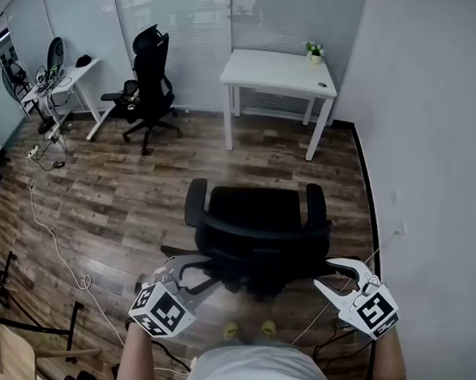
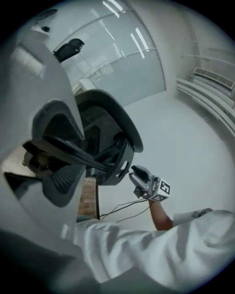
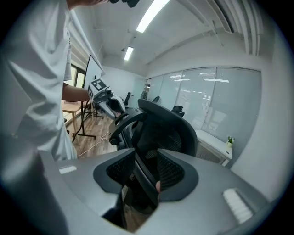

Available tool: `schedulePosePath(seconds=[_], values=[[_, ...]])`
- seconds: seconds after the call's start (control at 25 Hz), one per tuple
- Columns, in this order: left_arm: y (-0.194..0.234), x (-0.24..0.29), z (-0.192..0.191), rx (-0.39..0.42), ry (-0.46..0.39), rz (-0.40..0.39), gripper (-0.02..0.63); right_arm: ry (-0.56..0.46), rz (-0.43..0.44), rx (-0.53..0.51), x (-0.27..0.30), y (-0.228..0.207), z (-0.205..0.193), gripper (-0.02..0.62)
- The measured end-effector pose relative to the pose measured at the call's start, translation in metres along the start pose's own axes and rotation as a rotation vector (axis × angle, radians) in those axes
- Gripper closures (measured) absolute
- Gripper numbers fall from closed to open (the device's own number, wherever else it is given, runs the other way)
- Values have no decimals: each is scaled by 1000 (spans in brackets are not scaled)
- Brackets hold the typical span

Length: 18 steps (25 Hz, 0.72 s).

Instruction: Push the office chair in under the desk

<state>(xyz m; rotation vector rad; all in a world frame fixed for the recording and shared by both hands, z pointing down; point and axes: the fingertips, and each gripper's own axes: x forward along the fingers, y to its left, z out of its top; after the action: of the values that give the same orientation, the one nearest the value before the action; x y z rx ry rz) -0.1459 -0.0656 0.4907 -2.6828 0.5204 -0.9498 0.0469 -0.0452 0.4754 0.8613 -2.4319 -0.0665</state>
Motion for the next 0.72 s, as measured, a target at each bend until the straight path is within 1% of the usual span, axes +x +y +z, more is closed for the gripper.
schedulePosePath(seconds=[0.16,0.2,0.28,0.44,0.52,0.72], values=[[-6,10,-18,108,138,-50,440,101,37,-97,3,2,-11,463],[-7,11,-22,126,159,-60,437,114,41,-110,3,2,-14,463],[-6,12,-24,136,177,-73,436,139,46,-129,5,2,-18,463],[-5,14,-27,168,217,-88,436,257,46,-249,6,0,-32,463],[-5,15,-28,184,239,-96,436,289,41,-285,8,-1,-36,463],[-1,18,-37,270,337,-85,436,379,23,-384,12,-5,-48,463]])
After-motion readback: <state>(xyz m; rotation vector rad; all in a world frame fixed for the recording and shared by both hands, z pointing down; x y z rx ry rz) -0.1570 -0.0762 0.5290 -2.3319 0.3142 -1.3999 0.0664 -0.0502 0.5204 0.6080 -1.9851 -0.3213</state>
